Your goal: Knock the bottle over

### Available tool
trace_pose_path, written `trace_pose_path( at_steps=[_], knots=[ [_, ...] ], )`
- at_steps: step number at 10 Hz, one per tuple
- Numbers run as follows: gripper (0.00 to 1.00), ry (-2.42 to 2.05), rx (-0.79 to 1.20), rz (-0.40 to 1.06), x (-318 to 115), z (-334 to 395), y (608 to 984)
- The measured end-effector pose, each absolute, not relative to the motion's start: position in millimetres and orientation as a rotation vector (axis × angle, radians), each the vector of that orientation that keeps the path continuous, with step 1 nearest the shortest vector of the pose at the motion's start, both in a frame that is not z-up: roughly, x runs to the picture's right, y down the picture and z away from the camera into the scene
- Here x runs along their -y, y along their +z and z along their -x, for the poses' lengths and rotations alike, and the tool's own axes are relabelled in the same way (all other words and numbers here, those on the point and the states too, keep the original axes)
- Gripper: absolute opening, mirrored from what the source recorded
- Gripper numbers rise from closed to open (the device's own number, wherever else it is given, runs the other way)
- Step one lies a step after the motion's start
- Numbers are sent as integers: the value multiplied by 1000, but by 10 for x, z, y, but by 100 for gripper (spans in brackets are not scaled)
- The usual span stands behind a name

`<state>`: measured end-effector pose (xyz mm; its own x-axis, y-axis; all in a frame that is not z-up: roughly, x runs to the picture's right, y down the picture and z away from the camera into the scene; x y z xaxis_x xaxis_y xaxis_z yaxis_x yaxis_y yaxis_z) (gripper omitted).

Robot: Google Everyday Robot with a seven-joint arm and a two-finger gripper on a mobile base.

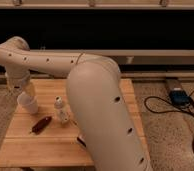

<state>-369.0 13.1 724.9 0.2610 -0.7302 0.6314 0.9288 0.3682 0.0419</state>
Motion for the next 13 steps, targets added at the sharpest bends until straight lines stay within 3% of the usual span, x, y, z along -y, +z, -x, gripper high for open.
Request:
trace_pose_path(
  at_steps=[5,13],
  knots=[
    [71,-1157,624,375,-132,3684,7264],
    [71,-989,578,434,-590,2706,7369]
  ],
)
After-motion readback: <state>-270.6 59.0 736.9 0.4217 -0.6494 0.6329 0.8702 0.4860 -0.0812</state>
